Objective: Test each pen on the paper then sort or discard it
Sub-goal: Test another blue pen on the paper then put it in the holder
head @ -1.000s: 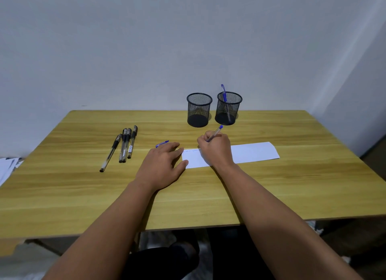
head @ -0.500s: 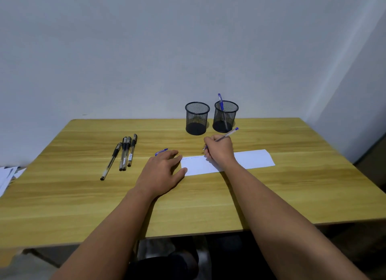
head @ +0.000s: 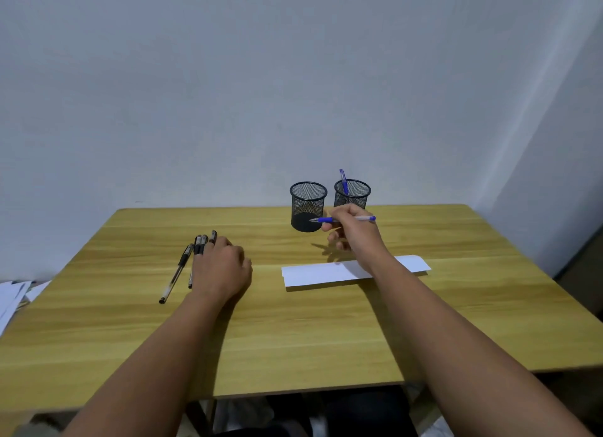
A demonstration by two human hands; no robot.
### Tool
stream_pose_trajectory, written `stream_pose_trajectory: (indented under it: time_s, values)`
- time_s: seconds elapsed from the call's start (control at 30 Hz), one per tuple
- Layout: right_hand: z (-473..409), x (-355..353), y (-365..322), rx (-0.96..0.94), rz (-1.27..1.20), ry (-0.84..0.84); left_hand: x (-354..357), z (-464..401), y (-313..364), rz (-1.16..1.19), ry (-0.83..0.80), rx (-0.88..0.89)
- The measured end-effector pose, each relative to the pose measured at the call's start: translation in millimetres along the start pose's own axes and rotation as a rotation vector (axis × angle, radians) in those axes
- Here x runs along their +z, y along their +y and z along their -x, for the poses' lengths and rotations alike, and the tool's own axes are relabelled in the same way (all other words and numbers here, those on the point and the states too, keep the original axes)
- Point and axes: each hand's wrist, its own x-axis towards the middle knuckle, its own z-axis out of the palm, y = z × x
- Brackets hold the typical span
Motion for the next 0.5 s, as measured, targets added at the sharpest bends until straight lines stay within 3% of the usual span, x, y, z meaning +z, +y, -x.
stream_pose_trajectory:
  time_s: [0.3, 0.5]
  values:
    - [2, -2, 16, -0.006, 0.05, -0.12, -12, -10, 2, 0.176, -0.058, 0.017]
    - [10, -7, 21, -0.003, 0.129, -0.109, -16, -5, 1, 0.106, -0.065, -0.026]
